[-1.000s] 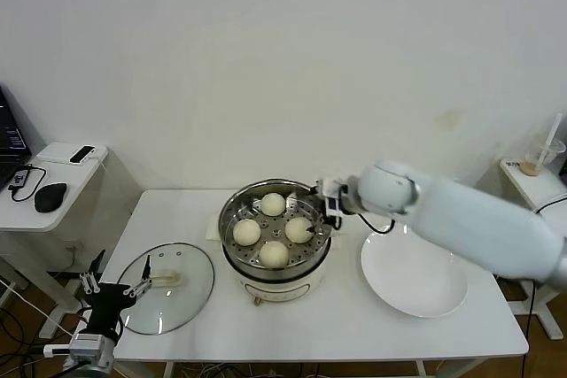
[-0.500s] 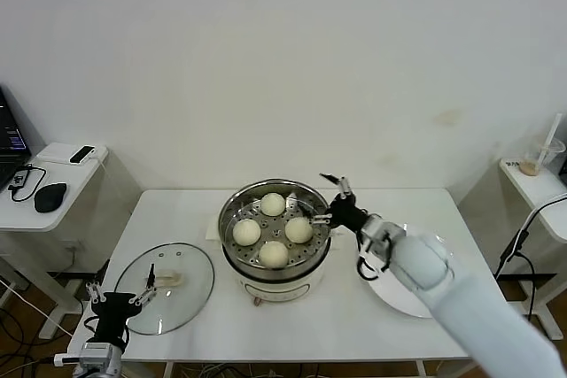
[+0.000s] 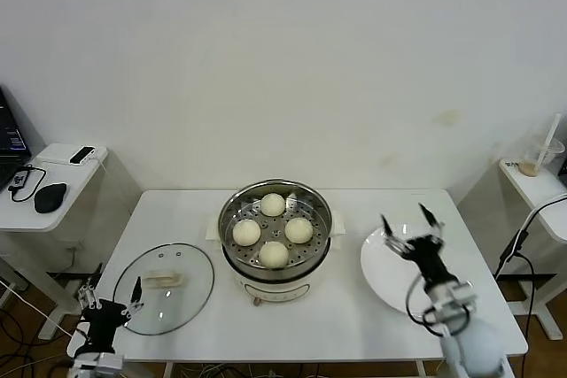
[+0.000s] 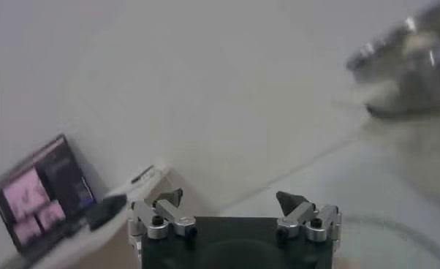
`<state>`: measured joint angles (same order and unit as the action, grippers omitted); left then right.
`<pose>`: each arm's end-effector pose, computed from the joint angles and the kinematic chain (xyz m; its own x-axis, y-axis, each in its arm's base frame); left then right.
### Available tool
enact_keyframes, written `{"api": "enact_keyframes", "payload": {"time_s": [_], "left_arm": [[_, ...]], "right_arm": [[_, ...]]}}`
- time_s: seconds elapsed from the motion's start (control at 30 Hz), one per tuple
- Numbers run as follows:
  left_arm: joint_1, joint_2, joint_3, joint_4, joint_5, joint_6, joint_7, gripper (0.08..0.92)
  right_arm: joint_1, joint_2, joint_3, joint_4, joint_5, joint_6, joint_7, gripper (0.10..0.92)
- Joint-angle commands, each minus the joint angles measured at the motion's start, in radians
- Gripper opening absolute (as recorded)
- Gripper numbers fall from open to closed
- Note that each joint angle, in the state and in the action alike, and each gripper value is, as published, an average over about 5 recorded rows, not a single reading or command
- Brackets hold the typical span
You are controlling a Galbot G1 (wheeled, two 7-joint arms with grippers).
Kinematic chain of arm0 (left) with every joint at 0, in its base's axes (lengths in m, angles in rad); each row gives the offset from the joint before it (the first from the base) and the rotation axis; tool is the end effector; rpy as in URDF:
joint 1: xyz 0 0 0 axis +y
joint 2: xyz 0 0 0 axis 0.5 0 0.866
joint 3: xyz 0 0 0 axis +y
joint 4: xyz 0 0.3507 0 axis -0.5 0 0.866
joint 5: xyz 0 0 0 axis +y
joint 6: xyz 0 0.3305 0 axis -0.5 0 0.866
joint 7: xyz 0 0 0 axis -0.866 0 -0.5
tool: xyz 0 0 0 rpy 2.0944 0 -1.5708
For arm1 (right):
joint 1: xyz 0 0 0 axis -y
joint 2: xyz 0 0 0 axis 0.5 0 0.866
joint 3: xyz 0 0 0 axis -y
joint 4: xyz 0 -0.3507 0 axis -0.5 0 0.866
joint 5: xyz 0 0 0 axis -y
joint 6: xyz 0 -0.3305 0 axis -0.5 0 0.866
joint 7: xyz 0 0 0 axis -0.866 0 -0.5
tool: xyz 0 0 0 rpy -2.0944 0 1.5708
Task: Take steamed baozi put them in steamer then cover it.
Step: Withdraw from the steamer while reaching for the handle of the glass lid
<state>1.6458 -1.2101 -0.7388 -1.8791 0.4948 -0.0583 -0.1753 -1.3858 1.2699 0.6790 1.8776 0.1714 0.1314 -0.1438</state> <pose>0.1355 0.1513 -0.3473 -0.9878 -0.1444 0.0577 -0.0411 0.6000 0.7990 0.2188 -0.1209 -0.3158 -0.9882 -0.1117 -0.1053 -0.0917 0.9796 -0.1786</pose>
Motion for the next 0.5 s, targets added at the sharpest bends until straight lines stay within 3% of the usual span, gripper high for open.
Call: {"api": "enact_keyframes", "payload": {"time_s": [0.03, 0.5], "left_arm": [[0.005, 0.014, -0.054, 0.103, 0.728, -0.057, -0.034, 0.823], [-0.114, 0.032, 0.12, 0.191, 0.839, -0.049, -0.019, 0.823]], "right_arm": [[-0.269, 0.139, 0.226, 0.018, -0.001, 0.069, 0.007, 0.823], [-0.298, 0.182, 0.277, 0.047, -0.007, 0.07, 0.028, 0.823]]}}
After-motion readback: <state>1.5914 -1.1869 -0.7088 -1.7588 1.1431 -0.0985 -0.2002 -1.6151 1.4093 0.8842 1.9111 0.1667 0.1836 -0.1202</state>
